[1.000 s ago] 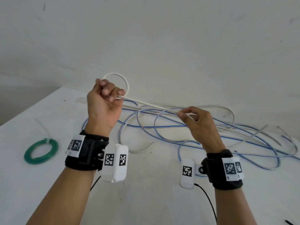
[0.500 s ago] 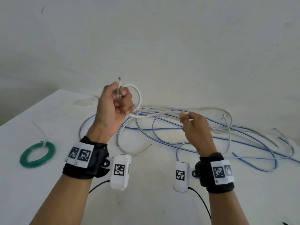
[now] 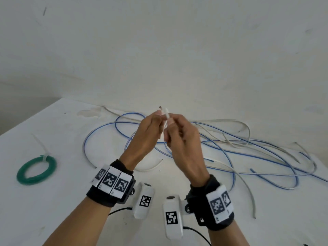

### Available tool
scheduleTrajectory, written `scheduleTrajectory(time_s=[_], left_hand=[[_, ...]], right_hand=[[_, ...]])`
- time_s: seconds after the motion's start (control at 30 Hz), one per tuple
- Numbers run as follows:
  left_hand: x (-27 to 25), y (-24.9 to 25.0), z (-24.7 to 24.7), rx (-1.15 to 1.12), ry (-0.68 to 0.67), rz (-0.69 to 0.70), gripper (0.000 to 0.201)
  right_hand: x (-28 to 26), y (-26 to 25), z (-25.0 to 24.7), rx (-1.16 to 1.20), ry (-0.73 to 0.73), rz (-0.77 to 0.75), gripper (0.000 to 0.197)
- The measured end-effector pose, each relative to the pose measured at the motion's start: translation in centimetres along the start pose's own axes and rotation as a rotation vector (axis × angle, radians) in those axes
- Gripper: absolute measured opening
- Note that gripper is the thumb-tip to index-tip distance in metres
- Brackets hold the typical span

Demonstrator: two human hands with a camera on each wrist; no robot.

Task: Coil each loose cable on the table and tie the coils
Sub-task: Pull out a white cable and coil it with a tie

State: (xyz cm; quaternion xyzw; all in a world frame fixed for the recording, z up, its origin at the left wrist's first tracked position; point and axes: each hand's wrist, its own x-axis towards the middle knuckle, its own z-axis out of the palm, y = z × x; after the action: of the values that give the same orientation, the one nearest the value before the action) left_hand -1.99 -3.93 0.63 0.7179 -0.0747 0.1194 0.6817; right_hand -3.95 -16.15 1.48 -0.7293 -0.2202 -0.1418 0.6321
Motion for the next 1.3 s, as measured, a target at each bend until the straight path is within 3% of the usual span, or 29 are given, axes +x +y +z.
scheduleTrajectory(time_s=[0.17, 0.33, 0.53, 0.67, 0.8, 0.9, 1.03, 1.13, 1.3], left_hand=[[0.7, 0.3, -0.6, -0.37, 0.091, -0.205, 0.044], [1.0, 0.4, -0.9, -0.344, 0.099, -0.185, 0.044], [0.7, 0.5, -1.0, -0.482, 0.02, -0.256, 0.041], [0.9, 0.1, -0.9, -0.651, 0.026, -0.311, 0.037], [1.6, 0.2, -2.4, -0.953, 0.06, -0.277, 0.036], [1.9, 0.9, -4.1, -0.945, 0.05, -0.248, 0.035], [1.9, 1.5, -5.0, -0.862, 0.061, -0.248, 0.038], [1.5, 2.4, -5.3, -0.75, 0.042, -0.235, 0.038], [0.6, 3.5, -4.1, -0.543, -0.167, -0.233, 0.035]], right_hand=[[-0.3, 1.3, 0.6, -0.168, -0.15, -0.009, 0.021], [-0.7, 2.4, 0.8, -0.387, -0.14, -0.101, 0.022], [-1.1, 2.6, 1.7, -0.623, -0.173, -0.125, 0.025], [-0.9, 2.5, 1.1, -0.62, -0.163, -0.133, 0.018], [-0.2, 2.5, 0.2, -0.549, -0.191, -0.068, 0.029], [0.8, 3.5, -1.3, -0.505, -0.205, -0.026, 0.036], [1.5, 4.9, -3.3, -0.638, -0.185, 0.062, 0.043], [1.9, 5.2, -4.4, -0.757, -0.074, 0.102, 0.04], [2.4, 4.5, -6.3, -0.869, 0.205, 0.188, 0.046]])
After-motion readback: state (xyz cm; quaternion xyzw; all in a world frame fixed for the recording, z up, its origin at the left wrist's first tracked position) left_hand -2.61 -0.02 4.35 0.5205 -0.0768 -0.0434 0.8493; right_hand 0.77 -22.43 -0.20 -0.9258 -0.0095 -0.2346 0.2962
